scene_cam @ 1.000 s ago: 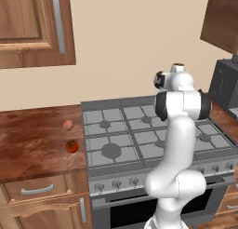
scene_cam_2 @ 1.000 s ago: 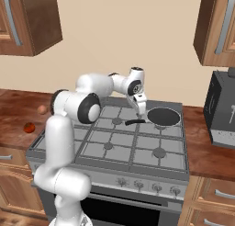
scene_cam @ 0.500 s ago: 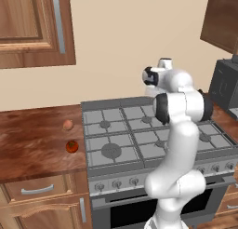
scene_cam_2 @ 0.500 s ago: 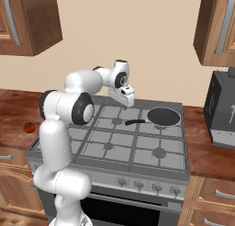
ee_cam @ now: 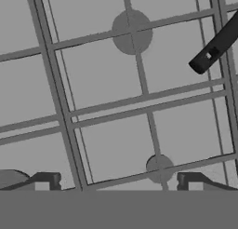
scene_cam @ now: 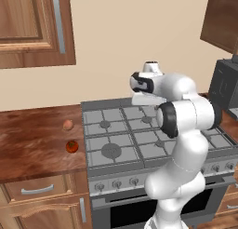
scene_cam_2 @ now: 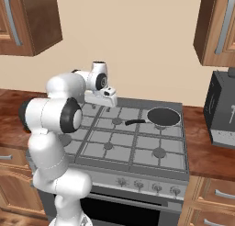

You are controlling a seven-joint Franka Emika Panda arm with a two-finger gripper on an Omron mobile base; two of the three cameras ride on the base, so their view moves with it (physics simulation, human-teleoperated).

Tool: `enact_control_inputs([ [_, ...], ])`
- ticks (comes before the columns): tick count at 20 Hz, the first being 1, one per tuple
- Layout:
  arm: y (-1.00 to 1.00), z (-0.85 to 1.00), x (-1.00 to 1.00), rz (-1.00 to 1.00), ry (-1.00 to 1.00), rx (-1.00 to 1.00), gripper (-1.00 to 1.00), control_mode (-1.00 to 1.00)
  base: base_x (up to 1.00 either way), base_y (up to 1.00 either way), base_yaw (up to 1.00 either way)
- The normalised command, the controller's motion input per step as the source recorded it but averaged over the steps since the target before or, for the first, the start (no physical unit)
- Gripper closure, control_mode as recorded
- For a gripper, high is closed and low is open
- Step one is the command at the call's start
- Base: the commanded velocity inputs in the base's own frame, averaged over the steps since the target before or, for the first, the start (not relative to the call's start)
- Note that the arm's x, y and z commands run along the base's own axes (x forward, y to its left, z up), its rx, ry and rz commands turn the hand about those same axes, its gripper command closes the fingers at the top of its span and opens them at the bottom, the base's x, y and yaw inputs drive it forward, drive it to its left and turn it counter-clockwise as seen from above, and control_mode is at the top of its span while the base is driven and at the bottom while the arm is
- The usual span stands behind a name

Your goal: Place the pan on the rear right burner on the stove. Then place the tomato and the onion in the pan and turn on the rear right burner.

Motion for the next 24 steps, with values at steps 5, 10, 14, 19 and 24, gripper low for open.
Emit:
enact_control_inputs([
  [5, 0.63, 0.06, -0.29, 0.36, -0.06, 0.0, -1.0, -1.0, 0.0, 0.0, 0.0],
  [10, 0.56, 0.07, -0.08, 0.25, -0.09, 0.0, -1.0, -1.0, 0.0, 0.0, 0.0],
  [14, 0.55, 0.07, 0.0, 0.18, -0.09, 0.02, -1.0, -1.0, 0.0, 0.0, 0.0],
  [19, 0.59, 0.01, 0.0, 0.15, -0.05, 0.01, -1.0, -1.0, 0.0, 0.0, 0.0],
  [24, 0.64, 0.0, 0.0, 0.12, -0.01, 0.02, -1.0, -1.0, 0.0, 0.0, 0.0],
])
